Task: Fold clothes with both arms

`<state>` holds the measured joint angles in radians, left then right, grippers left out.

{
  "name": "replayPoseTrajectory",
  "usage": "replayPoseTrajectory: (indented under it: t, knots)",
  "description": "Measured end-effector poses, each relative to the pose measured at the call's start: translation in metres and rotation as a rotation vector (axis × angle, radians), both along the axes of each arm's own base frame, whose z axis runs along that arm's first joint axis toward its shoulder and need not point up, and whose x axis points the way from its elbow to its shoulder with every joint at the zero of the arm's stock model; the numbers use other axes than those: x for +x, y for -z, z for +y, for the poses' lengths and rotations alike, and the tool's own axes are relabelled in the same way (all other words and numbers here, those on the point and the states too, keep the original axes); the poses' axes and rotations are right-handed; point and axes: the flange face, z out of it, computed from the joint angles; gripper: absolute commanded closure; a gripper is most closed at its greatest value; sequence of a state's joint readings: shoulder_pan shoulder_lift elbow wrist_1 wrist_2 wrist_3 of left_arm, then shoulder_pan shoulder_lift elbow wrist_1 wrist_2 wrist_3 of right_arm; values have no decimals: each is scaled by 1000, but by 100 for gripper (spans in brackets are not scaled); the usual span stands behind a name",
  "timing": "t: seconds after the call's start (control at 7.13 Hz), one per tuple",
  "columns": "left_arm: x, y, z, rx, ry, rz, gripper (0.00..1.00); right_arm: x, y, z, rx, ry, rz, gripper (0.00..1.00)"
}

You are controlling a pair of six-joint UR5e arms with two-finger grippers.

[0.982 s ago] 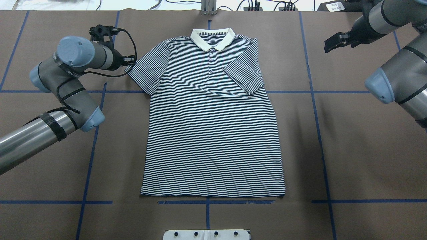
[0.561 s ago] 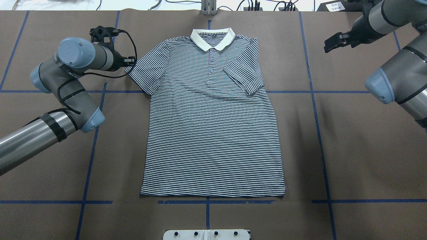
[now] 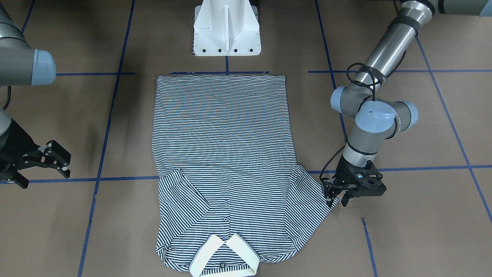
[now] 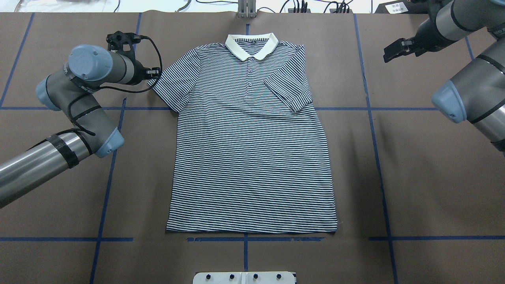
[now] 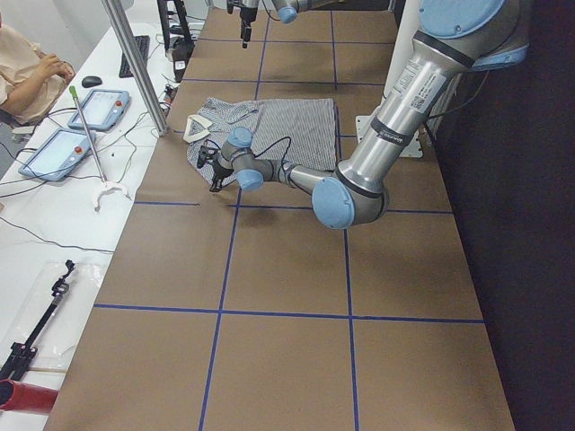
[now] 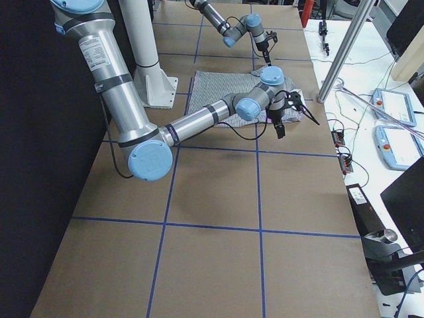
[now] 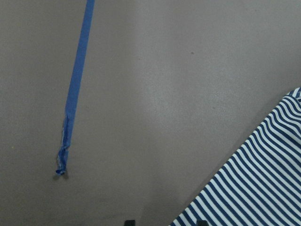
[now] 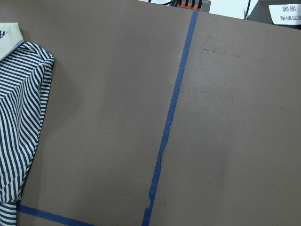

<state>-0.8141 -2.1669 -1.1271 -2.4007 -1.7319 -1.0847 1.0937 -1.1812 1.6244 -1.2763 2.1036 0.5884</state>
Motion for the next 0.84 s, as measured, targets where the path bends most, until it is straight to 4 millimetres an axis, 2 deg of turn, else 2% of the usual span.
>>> replayPoseTrajectory:
  t: [0.42, 0.56, 0.7, 0.84]
  knots:
    - [4, -1, 3, -2, -6, 0, 51, 0, -1, 0, -3, -1, 1, 0]
    - [5, -1, 5, -1, -8, -1, 69, 0, -2, -1, -3, -1, 2, 0]
    - [7, -1, 6, -1, -11, 0, 100, 0, -2, -1, -4, -1, 2, 0]
    - [8, 0, 7, 3, -13, 4, 100, 0, -2, -1, -4, -1, 2, 0]
